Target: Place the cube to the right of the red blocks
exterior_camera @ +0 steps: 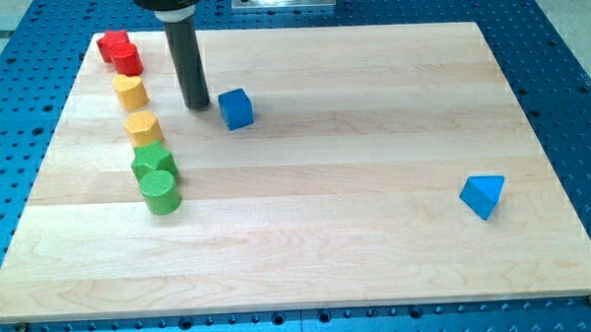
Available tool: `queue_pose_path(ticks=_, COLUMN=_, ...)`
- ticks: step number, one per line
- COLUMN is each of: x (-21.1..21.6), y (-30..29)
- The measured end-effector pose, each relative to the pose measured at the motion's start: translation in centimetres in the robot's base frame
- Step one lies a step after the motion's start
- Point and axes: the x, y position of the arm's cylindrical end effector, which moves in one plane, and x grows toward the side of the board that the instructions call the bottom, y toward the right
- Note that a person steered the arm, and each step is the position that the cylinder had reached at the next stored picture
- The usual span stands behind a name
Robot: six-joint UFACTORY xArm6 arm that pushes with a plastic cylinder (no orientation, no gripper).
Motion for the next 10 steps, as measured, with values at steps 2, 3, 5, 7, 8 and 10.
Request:
queue_pose_path(ticks=2, x=3.5, y=4.8)
queue_pose_path(ticks=3, x=3.5, y=7.1)
queue_pose_path(ticks=5, x=3.5, y=11.2)
queue_pose_path(ticks=7, x=-2.3, y=9.3)
queue_pose_path(ticks=8, x=-1.9, y=12.6)
queue_pose_path(ticks=10, x=-5.4, y=8.2)
